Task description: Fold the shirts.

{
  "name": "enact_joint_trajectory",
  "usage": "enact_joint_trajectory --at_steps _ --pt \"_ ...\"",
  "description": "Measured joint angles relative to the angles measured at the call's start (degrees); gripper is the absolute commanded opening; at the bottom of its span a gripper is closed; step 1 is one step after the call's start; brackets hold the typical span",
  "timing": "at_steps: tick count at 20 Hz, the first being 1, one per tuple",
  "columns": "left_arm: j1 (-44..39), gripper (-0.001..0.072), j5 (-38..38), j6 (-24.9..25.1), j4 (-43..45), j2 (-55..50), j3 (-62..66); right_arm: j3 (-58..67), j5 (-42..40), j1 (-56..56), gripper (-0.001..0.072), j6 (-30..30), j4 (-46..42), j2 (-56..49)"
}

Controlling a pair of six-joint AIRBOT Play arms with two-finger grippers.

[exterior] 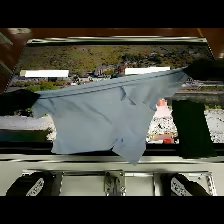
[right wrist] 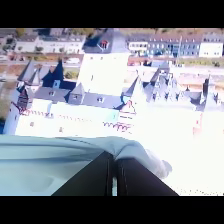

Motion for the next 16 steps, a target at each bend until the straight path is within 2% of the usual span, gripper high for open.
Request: enact_joint_trajectory --at_steps 5,7,10,11,12,13,14,16 --pt "0.2 0.0038 15.28 -1.99 -1.44 -18.47 -1.01 -0.83 -17.64 4.26 0.0062 2.49 6.8 -16.11" --pt "0.24 0.0038 18.49 -2.21 -2.64 -24.9 0.09 -0.92 -25.22 6.69 0.0062 2.78 9.44 -20.04" --pt "0.31 0.004 19.71 -2.51 -5.05 -31.56 0.9 -0.96 -31.58 10.29 0.0074 3.13 10.12 -24.39" --pt "0.42 0.0146 19.47 -2.51 -5.64 -33.0 1.07 -1.01 -32.41 11.41 0.0103 3.17 10.12 -25.49" --pt "0.63 0.0408 18.75 -2.51 -5.95 -33.86 1.25 -1.01 -32.81 12.28 0.0305 3.32 10.08 -26.16" --pt "1.22 0.0621 17.55 -2.54 -5.79 -34.47 1.62 -0.94 -33.59 12.92 0.062 3.41 10.12 -26.45" --pt "2.12 0.0654 16.26 -2.64 -6.29 -34.82 2.34 -0.87 -33.29 13.25 0.0666 3.41 10.47 -26.47" --pt "4.76 0.0649 10.47 -2.08 -7.45 -35.1 4.74 -0.85 -31.04 13.42 0.0665 2.73 10.82 -25.07"
